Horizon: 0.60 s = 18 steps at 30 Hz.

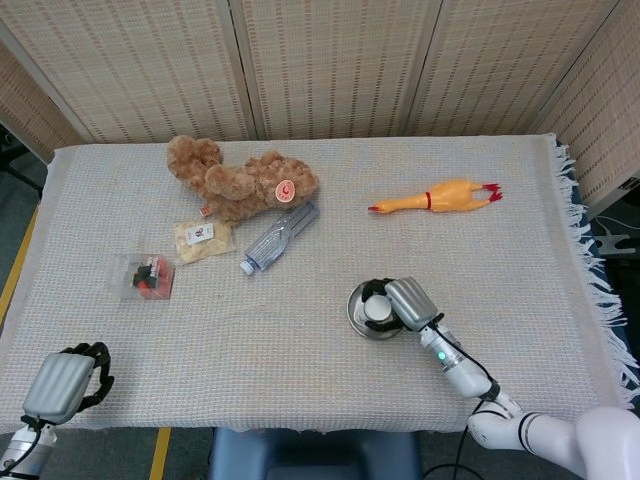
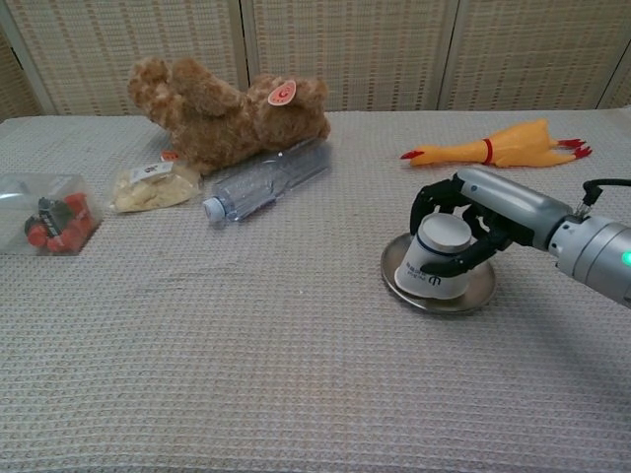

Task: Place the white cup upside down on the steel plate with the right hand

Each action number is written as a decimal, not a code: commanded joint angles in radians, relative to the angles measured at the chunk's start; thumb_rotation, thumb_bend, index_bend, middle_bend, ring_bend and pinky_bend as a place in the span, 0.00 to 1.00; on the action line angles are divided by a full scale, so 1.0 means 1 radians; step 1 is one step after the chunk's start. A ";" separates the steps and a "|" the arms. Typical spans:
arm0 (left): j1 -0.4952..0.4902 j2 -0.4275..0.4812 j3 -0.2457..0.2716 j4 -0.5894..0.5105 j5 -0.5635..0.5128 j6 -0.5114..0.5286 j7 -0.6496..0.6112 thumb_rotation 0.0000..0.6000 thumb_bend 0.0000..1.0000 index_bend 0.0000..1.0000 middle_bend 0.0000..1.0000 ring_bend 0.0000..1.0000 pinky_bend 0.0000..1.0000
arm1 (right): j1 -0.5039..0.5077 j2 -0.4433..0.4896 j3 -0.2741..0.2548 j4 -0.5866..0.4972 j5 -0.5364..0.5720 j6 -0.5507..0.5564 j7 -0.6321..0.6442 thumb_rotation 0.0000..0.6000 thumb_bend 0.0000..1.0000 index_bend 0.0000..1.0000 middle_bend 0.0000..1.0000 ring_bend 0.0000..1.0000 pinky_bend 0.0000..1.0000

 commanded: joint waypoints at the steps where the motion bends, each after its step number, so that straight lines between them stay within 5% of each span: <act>1: 0.000 -0.001 -0.001 0.001 -0.001 0.000 -0.001 1.00 0.36 0.27 0.41 0.40 0.56 | -0.012 0.016 0.013 0.010 -0.036 0.102 -0.033 1.00 0.17 0.62 0.54 0.49 0.80; 12: 0.002 0.002 0.000 -0.003 -0.001 0.002 -0.002 1.00 0.37 0.27 0.41 0.40 0.56 | -0.109 0.202 0.014 -0.178 -0.041 0.254 -0.137 1.00 0.17 0.61 0.54 0.49 0.80; 18: -0.002 -0.001 0.000 -0.004 -0.003 -0.005 0.005 1.00 0.37 0.27 0.41 0.40 0.56 | -0.168 0.207 0.004 -0.051 0.020 0.245 -0.081 1.00 0.17 0.59 0.54 0.49 0.80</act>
